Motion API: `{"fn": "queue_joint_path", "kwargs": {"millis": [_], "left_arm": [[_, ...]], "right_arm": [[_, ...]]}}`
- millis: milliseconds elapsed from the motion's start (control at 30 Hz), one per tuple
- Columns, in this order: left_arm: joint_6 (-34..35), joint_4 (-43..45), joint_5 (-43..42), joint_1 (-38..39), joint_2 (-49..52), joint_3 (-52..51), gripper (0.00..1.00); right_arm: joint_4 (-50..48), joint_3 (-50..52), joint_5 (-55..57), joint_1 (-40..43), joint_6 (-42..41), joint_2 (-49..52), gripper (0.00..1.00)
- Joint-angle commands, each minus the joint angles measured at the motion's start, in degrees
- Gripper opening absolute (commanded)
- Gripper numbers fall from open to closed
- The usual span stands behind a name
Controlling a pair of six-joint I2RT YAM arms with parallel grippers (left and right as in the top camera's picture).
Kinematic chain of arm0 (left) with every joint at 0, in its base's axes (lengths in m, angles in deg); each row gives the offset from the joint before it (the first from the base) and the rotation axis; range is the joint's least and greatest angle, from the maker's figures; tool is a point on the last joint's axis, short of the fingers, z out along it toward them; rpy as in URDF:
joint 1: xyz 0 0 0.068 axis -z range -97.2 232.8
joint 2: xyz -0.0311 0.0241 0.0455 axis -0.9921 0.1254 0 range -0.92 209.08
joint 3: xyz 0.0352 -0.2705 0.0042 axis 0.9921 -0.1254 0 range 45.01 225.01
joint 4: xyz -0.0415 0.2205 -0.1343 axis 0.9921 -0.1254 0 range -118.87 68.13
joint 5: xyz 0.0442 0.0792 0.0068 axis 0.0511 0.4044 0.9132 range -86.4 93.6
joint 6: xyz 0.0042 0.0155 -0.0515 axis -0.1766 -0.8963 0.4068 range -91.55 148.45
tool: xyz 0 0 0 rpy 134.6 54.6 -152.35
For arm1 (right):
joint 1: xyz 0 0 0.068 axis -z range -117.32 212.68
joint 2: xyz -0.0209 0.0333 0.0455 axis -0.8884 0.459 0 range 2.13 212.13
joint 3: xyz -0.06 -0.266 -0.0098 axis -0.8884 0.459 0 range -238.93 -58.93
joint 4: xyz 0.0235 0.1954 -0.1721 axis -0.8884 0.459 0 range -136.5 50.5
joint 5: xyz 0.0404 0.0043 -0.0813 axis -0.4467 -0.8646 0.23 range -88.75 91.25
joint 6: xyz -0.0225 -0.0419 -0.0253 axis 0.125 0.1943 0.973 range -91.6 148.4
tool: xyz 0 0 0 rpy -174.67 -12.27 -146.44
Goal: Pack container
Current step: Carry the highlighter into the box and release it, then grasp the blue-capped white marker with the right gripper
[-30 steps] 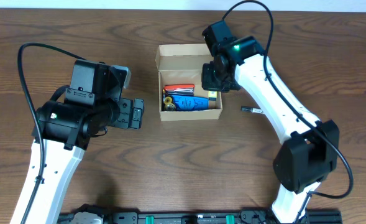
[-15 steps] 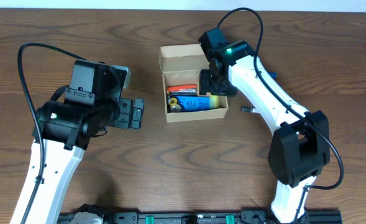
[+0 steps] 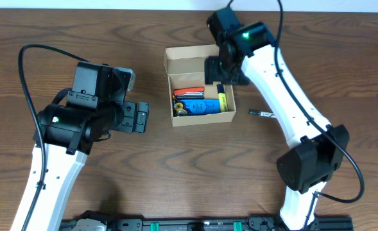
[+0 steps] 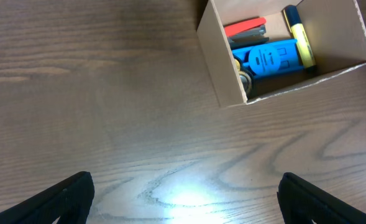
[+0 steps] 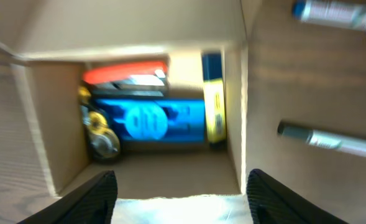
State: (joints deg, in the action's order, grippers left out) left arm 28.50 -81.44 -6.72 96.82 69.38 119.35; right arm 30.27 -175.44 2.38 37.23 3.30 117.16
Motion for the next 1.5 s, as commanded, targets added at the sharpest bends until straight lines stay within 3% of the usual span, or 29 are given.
{"fn": "queue_joint_path", "kwargs": {"millis": [0, 200, 400, 467, 567, 667, 767, 1000, 1133, 1467], "left_arm": [[0.3, 0.0, 0.3, -0.2, -0.2, 0.4, 0.95], [0.3, 0.0, 0.3, -0.2, -0.2, 0.4, 0.95], [0.3, 0.0, 0.3, -0.2, -0.2, 0.4, 0.95], [0.3, 0.0, 0.3, -0.2, -0.2, 0.4, 0.95], [0.3, 0.0, 0.3, -0.2, -0.2, 0.4, 0.95], [0.3, 0.0, 0.3, -0.2, -0.2, 0.4, 0.95], [0.3, 0.0, 0.3, -0.2, -0.2, 0.4, 0.95], [0.3, 0.0, 0.3, -0.2, -0.2, 0.4, 0.95], [0.3, 0.0, 0.3, -0.2, -0.2, 0.4, 0.95], [0.3, 0.0, 0.3, -0.2, -0.2, 0.4, 0.95]], "right_arm": [[0.4, -3.5, 3.5, 1.7, 7.2, -0.7, 0.72], [0.3, -3.3, 12.6, 8.7, 13.2, -0.8, 0.74], [-0.5, -3.3, 13.7, 15.9, 28.6, -0.8, 0.77], [-1.5, -3.1, 10.7, 18.2, 30.8, -0.7, 0.81], [-4.9, -1.3, 0.6, 21.8, 41.6, -0.5, 0.78], [-9.9, 2.0, -5.0, 25.0, 48.3, -0.5, 0.84], [-15.9, 7.0, -5.2, 27.4, 51.8, -0.5, 0.89], [-30.8, 19.6, -7.0, 29.6, 59.8, -0.5, 0.88], [-39.4, 25.1, -10.1, 29.4, 62.2, -0.5, 0.94], [-44.6, 28.7, -14.9, 29.4, 65.9, 4.1, 0.95]]}}
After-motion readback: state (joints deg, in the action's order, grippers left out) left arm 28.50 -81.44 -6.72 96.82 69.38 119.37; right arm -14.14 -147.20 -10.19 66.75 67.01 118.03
